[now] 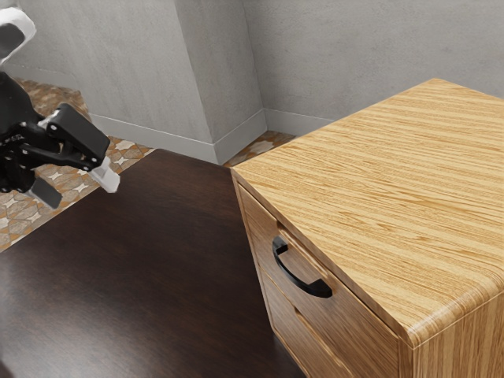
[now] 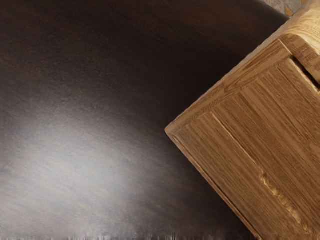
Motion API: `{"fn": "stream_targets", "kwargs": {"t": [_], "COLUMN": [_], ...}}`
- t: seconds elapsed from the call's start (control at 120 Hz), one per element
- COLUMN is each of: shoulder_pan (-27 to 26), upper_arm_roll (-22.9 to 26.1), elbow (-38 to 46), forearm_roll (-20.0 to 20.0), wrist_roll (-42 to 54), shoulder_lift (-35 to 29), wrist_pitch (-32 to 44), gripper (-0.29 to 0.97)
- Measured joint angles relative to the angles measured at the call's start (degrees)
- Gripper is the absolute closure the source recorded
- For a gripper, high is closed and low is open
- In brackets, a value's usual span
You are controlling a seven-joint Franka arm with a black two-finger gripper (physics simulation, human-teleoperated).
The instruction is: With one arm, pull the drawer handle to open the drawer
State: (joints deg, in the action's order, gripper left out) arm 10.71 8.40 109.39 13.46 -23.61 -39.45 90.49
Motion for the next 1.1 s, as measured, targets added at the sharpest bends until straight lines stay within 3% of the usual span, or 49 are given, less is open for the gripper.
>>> {"fn": "stream_targets", "kwargs": {"t": [0.15,0.375,0.6,0.733,0.875,1.1], "shoulder_pan": [-2.64,-3.91,-3.6,-3.93,-4.94,-2.83], "upper_arm_roll": [2.86,0.06,3.09,1.91,1.2,10.45], "elbow": [13.42,17.68,18.07,18.49,18.58,19.15], "forearm_roll": [3.92,8.4,10.11,14.54,16.65,20.23], "wrist_roll": [-0.44,-4.09,-8.43,-13.18,-21.29,-31.22], "shoulder_lift": [-7.31,-9.73,-9.01,-9.37,-9.8,-8.96], "wrist_pitch": [13.79,25.2,28.5,29.22,29.67,29.98], "gripper": [0.0,0.0,0.0,0.0,0.0,0.0]}}
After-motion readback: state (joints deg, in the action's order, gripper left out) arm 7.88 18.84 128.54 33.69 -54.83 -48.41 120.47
